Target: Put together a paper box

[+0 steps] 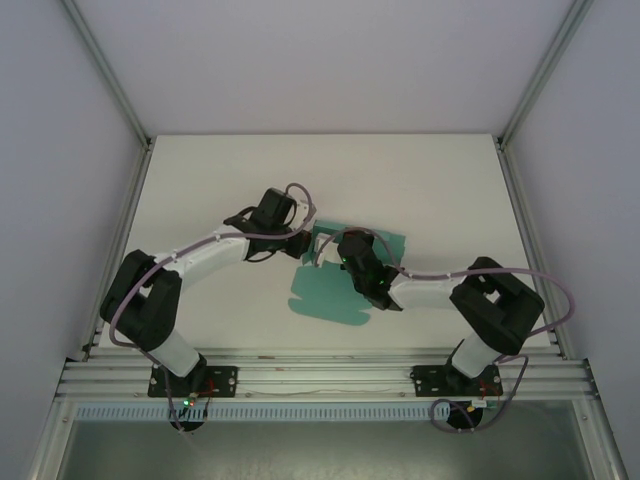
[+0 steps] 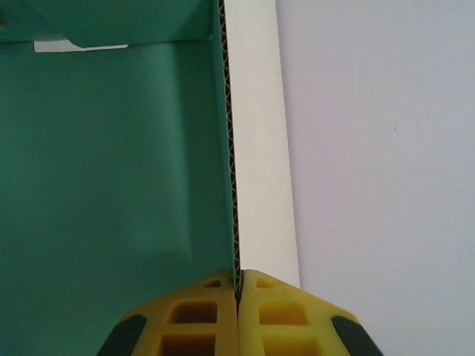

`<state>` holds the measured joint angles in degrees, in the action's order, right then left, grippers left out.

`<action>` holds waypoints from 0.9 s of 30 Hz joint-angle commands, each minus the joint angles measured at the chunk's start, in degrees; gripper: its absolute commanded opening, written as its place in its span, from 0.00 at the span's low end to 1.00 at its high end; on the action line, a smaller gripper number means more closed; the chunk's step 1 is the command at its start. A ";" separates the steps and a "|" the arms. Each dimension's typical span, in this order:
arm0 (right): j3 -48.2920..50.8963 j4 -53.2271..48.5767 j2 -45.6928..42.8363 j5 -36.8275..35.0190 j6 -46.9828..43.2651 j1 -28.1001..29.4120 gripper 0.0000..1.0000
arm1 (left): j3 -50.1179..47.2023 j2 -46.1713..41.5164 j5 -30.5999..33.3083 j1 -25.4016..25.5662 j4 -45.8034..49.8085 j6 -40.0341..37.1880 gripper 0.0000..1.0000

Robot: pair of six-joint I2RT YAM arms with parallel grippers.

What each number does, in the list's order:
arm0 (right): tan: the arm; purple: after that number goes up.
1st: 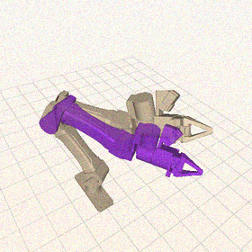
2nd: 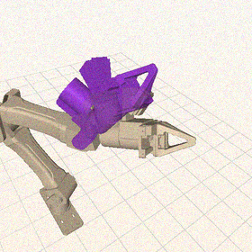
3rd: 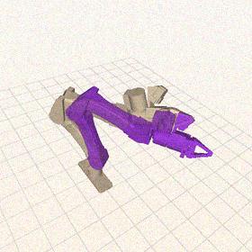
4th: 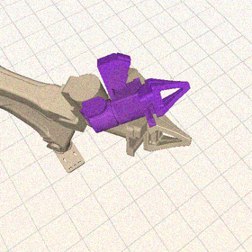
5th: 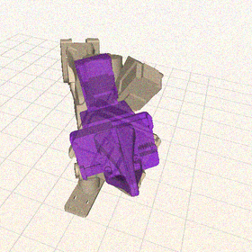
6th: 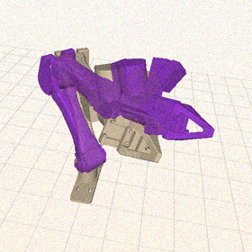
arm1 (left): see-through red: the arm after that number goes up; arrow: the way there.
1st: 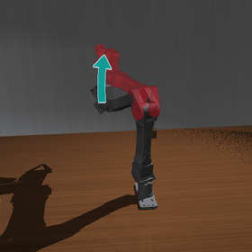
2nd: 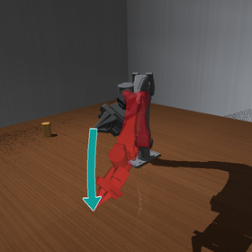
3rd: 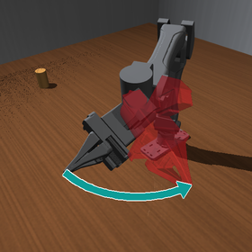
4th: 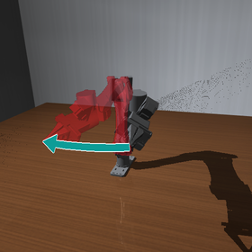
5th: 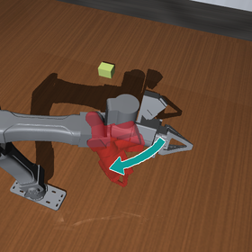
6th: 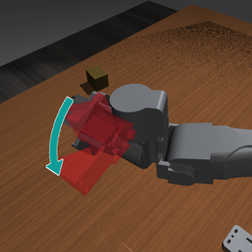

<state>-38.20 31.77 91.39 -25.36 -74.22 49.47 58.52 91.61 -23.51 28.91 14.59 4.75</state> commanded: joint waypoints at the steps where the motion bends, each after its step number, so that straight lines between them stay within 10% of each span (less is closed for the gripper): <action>1: 0.92 2.61 -1.43 5.17 3.18 1.42 0.00 | -2.17 0.06 -2.18 1.95 -6.58 2.68 0.00; 14: 4.19 8.57 -1.64 5.26 -2.58 1.35 0.00 | -7.89 -1.81 5.40 3.09 -9.09 3.46 0.17; 18: 4.70 8.29 -2.61 5.41 -4.11 1.37 0.00 | -9.31 -5.56 8.64 3.09 -8.70 3.53 0.40; 22: 5.59 8.58 -2.83 5.57 -5.89 1.33 0.00 | -10.53 -8.73 18.49 2.88 -6.56 3.77 0.99; 27: 5.45 10.84 -1.58 4.95 -9.46 1.39 0.00 | -8.85 -13.21 25.93 0.59 0.99 5.34 1.00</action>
<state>-33.32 39.94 89.73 -20.91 -81.12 50.59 48.36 81.06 -5.61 30.68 9.54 8.38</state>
